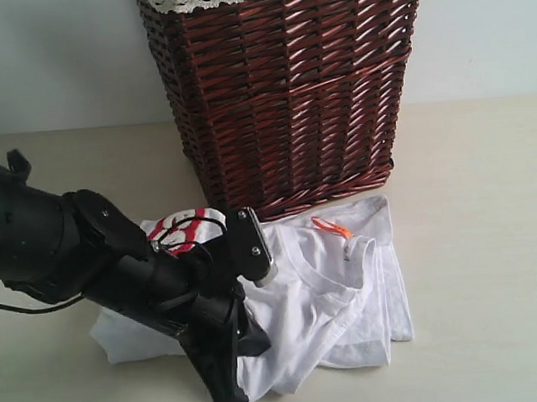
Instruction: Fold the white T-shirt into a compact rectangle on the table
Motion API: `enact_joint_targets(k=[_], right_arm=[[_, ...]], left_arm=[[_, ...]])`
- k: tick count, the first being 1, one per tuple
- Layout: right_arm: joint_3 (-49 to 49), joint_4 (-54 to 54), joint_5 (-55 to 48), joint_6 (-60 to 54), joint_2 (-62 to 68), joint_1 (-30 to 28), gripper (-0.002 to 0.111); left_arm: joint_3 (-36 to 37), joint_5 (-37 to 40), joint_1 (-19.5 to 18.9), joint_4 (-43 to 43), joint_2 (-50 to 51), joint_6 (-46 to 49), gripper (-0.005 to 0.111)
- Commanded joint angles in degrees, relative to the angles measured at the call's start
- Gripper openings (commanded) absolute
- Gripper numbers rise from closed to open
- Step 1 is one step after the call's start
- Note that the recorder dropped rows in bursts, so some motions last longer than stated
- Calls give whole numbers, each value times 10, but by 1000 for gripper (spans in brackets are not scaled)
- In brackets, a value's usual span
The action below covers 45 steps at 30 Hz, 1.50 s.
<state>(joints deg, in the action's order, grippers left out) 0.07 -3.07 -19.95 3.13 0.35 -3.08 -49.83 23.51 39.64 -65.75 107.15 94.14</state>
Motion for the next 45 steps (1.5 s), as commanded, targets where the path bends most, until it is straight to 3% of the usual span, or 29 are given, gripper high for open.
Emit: enact_joint_targets(k=[1,6,9,11,12,16,19,23,25,28,32,38,45], right_arm=[[-1,0,7,0,-3,-3,51],[-1,0,7,0,-3,-3,51],[-1,4,7,0,-3,-3,51],[-1,4,7,0,-3,-3,51],[-1,4,7,0,-3,-3,51],[-1,4,7,0,-3,-3,51],[-1,2,7,0,-3,-3,51],[-1,2,7,0,-3,-3,51],[-1,2,7,0,-3,-3,51],[-1,2,7,0,-3,-3,51],[-1,2,7,0,-3,-3,51],[-1,2,7,0,-3,-3,51],[-1,2,7,0,-3,-3,51]], left_arm=[[15,5,3,2,7,-9,0],[16,-77,-14,1,-129,-131,0],[47,-139,-53,2,-226,-196,0],[91,-209,-109,1,-273,-197,0],[113,-260,-160,-14,-302,-197,0],[131,-300,-301,-43,-406,-197,0],[131,-298,-345,-43,-490,-197,0],[140,-276,-356,-54,-616,-197,0],[161,-227,-356,-69,-679,-197,0],[213,-142,-356,-66,-760,-196,0],[295,-126,-356,-66,-851,-192,0],[399,-127,-356,-66,-915,-192,0],[454,-127,-356,-66,-920,-192,0]])
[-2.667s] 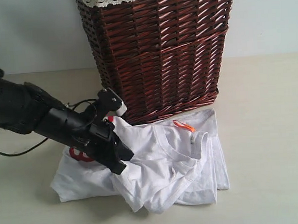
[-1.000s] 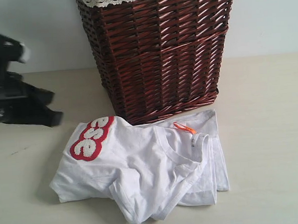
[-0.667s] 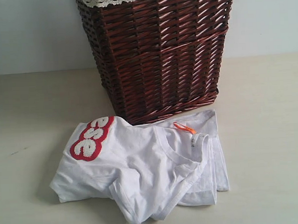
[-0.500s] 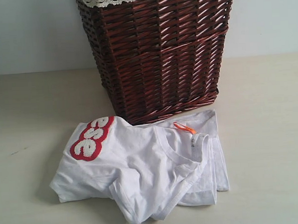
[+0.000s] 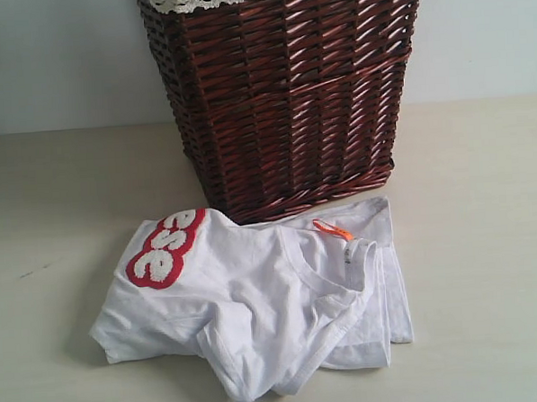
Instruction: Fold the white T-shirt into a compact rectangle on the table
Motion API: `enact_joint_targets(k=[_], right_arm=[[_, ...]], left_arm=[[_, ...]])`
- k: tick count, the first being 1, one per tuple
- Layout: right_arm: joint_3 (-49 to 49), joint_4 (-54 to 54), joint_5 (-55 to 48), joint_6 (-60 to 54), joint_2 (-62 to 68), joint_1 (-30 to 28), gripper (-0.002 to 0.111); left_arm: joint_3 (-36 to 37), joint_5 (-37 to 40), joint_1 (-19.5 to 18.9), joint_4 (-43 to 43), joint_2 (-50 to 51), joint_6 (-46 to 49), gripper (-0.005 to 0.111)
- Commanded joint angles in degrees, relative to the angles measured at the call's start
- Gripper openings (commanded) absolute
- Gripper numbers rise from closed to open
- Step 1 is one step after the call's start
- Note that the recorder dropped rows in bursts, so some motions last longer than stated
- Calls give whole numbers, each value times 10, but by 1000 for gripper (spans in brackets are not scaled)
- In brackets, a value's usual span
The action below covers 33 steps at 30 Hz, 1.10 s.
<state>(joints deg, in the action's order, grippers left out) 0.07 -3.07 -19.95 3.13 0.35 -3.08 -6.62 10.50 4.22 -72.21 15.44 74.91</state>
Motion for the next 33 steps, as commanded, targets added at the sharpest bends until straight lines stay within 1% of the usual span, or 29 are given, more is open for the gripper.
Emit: enact_joint_targets(k=[1,6,7,9,10,11,13,14,16,18,19,20,21,23,26,27,29,33], right_arm=[[-1,2,7,0,-3,-3,51],[-1,0,7,0,-3,-3,51],[-1,1,6,0,-3,-3,51],[-1,1,0,0,-3,-3,51],[-1,1,0,0,-3,-3,51],[-1,1,0,0,-3,-3,51],[-1,1,0,0,-3,-3,51],[-1,1,0,0,-3,-3,51],[-1,1,0,0,-3,-3,51],[-1,1,0,0,-3,-3,51],[-1,2,0,0,-3,-3,51],[-1,2,0,0,-3,-3,51],[-1,2,0,0,-3,-3,51],[-1,1,0,0,-3,-3,51],[-1,1,0,0,-3,-3,51],[-1,1,0,0,-3,-3,51],[-1,1,0,0,-3,-3,51],[-1,1,0,0,-3,-3,51]], left_arm=[[27,3,-1,-2,-3,0,0],[49,4,-2,-5,-9,-6,0],[57,12,-2,-6,-9,-23,0],[66,15,-4,7,-23,-96,0],[66,15,-6,35,-40,-140,0],[66,15,-7,80,-58,-190,0],[66,5,-8,196,-85,-304,0],[66,-2,-8,257,-97,-377,0],[66,-3,-8,386,-117,-529,0],[66,-2,-8,545,-128,-727,0],[66,-1,-8,591,-129,-806,0],[66,1,-8,624,-131,-858,0],[66,7,-8,637,-131,-887,0],[66,29,-8,649,-131,-902,0],[66,121,-8,653,-131,-888,0],[66,132,-8,654,-130,-876,0],[66,130,-8,654,-129,-844,0],[66,129,-8,652,-129,-843,0]])
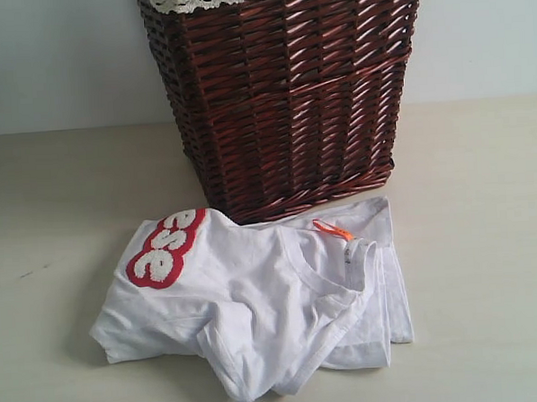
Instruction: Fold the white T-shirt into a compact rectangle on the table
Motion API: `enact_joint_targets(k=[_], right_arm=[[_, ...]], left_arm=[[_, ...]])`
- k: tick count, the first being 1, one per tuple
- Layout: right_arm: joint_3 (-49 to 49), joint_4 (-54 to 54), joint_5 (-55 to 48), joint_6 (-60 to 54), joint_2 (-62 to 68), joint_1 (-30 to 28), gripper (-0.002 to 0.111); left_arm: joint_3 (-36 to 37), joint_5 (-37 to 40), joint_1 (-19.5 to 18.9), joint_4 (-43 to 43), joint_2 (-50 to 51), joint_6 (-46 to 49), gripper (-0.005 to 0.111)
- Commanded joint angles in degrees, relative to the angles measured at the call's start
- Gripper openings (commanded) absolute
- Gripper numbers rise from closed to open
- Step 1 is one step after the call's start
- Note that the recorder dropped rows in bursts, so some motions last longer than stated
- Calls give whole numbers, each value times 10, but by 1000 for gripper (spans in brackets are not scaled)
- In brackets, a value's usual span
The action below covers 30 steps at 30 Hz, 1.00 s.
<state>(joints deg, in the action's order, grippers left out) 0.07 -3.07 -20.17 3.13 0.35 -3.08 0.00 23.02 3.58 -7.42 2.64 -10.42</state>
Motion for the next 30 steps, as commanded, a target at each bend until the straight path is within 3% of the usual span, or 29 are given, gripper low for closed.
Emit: enact_joint_targets(k=[1,5,7,9,23,30], right_arm=[[-1,1,2,0,-3,-3,51],[-1,-1,2,0,-3,-3,51],[-1,-1,2,0,-3,-3,51],[-1,-1,2,0,-3,-3,51],[-1,3,2,0,-3,-3,51],[-1,3,2,0,-3,-3,51]], left_arm=[[0,4,-2,4,-1,10,0],[0,-28,-2,19,-1,10,0],[0,-70,-2,95,-1,10,0],[0,-65,-2,172,-1,13,0],[0,-35,-2,161,-1,58,0],[0,-48,-2,64,-1,55,0]])
